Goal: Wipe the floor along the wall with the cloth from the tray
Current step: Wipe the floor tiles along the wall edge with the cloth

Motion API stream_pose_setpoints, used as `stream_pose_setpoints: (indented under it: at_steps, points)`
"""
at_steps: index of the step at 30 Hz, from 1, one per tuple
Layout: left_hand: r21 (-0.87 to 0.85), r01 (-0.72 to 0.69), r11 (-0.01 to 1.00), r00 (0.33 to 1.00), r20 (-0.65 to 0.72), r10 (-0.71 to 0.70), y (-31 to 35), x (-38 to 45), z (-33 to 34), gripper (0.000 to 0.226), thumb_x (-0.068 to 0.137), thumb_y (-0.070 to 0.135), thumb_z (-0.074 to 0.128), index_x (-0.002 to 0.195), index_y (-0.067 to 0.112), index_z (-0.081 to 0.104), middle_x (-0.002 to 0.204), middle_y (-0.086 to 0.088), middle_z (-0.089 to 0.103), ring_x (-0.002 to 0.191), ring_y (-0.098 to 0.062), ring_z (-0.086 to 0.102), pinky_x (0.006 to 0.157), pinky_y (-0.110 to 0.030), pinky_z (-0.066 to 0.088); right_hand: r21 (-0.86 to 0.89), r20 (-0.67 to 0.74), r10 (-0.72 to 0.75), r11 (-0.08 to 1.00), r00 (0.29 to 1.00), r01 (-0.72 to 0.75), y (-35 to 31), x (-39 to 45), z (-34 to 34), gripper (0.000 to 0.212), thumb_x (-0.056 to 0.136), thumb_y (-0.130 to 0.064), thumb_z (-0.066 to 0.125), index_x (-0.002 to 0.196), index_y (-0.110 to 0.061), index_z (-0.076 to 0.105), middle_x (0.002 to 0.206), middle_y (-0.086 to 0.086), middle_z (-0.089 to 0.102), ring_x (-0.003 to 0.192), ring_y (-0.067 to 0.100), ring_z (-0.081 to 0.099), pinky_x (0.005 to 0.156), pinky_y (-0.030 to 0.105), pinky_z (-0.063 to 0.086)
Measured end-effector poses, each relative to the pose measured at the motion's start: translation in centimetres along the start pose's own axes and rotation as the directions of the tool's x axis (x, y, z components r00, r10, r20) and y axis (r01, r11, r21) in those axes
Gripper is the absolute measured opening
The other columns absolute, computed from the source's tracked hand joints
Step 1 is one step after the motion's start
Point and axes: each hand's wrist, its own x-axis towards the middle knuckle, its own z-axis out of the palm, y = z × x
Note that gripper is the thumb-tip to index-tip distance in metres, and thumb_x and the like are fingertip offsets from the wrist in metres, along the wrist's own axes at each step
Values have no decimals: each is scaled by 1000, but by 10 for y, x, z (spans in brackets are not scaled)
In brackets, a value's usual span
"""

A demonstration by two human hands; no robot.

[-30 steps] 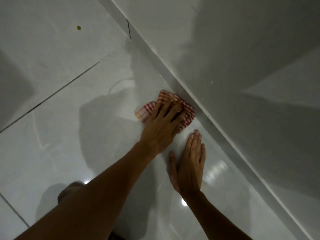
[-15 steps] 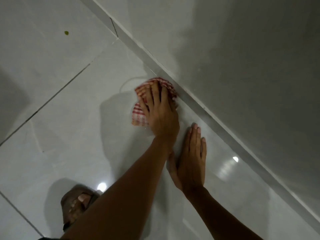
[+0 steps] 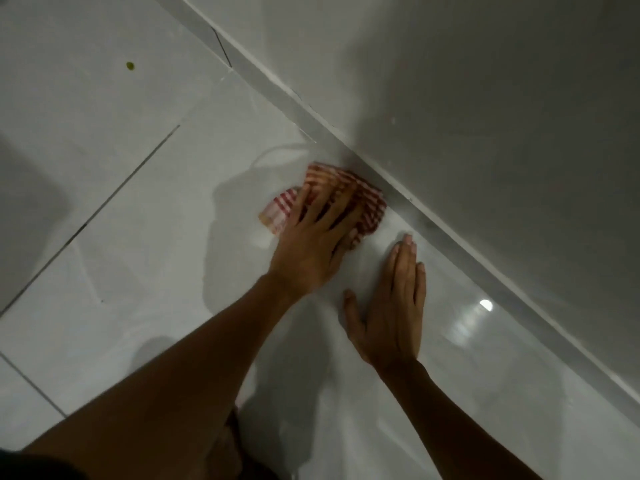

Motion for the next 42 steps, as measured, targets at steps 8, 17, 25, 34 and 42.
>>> stream_pose_setpoints:
  at_steps: [8,17,25,34,42]
  points:
    - [33,-232,972,959,177,223,-30,-34,-18,54,112,47,36,162,27,42,173,-4,35,163,-34,24,129,-67,17,38,6,-9,999,1000,9,0,0,-3,109,94,-54,59,174,0,10,186,18,5,174,31,1,141,53,10]
    - [48,-108,993,994,1,108,5,-43,4,56,109,44,54,159,18,48,168,-18,39,157,-51,29,122,-79,18,152,-59,-31,988,998,39,0,-2,0,101,84,-23,57,172,6,16,184,21,12,174,34,6,140,56,11]
    - [68,203,977,978,26,-205,31,1,10,57,107,51,42,159,27,44,172,-13,35,159,-48,25,123,-80,12,121,-67,-22,992,998,30,2,-1,4,98,87,-23,59,172,5,18,184,19,11,174,33,7,140,56,14]
    - [-75,641,764,758,-94,-645,-28,57,-8,58,111,47,36,165,26,32,177,-6,23,164,-44,11,121,-82,3,41,-44,-45,998,998,47,1,-2,3,100,85,-27,53,172,6,15,185,20,9,174,32,2,142,50,7]
    - [-148,554,820,821,-66,-567,14,49,-7,63,99,17,53,161,16,42,172,-12,35,161,-43,22,126,-76,6,-25,-3,-41,999,999,41,1,-1,5,98,89,-36,45,172,7,14,184,23,8,174,34,1,142,50,5]
